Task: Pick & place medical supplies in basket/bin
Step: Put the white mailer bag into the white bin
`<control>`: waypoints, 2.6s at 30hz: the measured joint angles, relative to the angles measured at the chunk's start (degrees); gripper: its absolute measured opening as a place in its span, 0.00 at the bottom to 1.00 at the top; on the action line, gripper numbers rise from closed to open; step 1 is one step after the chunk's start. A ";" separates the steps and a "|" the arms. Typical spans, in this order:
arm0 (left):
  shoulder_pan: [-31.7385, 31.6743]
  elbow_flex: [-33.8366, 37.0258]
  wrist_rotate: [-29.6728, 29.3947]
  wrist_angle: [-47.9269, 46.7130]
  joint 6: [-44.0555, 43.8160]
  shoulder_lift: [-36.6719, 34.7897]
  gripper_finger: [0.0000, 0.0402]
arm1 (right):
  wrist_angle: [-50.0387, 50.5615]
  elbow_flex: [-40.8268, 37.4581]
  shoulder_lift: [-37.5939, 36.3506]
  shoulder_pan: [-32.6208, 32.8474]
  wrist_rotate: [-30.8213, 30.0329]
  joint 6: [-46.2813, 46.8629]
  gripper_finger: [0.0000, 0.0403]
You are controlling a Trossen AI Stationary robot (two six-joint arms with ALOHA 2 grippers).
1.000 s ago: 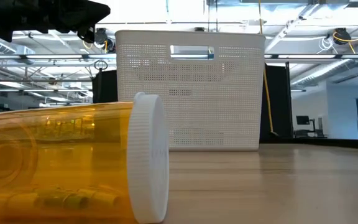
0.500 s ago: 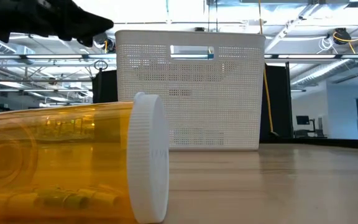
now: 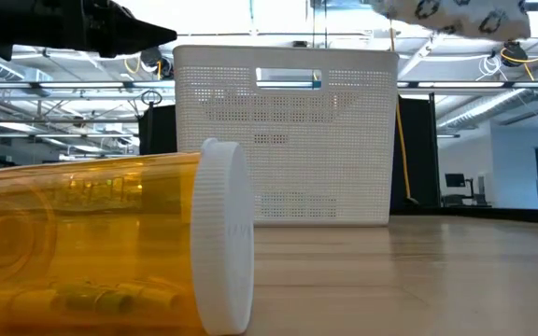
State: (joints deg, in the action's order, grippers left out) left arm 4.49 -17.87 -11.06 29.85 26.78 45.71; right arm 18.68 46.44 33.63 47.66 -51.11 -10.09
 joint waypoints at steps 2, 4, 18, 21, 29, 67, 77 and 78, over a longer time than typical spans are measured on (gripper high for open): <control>-0.36 0.00 0.03 -0.57 -1.41 0.00 0.06 | -1.65 -1.40 -0.49 -0.44 0.17 0.12 0.00; -0.82 0.00 0.01 -0.82 -2.68 0.02 0.06 | -3.82 -2.29 -0.63 -1.28 0.26 0.16 0.00; -2.34 0.00 0.31 -1.36 -5.04 0.01 0.06 | -11.41 -1.89 1.52 -16.57 19.51 -5.24 0.00; -2.34 0.00 0.38 -1.39 -5.06 0.02 0.06 | -11.64 0.81 3.66 -22.23 24.79 -5.60 0.00; -2.34 0.00 0.44 -2.84 -6.30 0.02 0.06 | -4.33 16.64 14.80 -39.08 39.63 -7.15 0.00; -2.34 -0.02 0.45 -7.97 -7.82 0.01 0.06 | 1.44 40.39 71.55 -79.25 76.91 -10.23 0.00; -2.34 0.07 0.45 -9.14 -7.84 0.04 0.06 | 1.83 40.37 71.67 -79.21 78.46 -12.31 0.13; -2.34 0.07 0.45 -9.18 -7.88 0.04 0.06 | 1.78 40.38 71.54 -79.19 78.48 -11.87 0.18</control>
State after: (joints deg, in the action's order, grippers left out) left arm 2.15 -17.80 -10.61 20.67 18.90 45.76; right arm 20.46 86.82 105.17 -31.53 27.36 -21.96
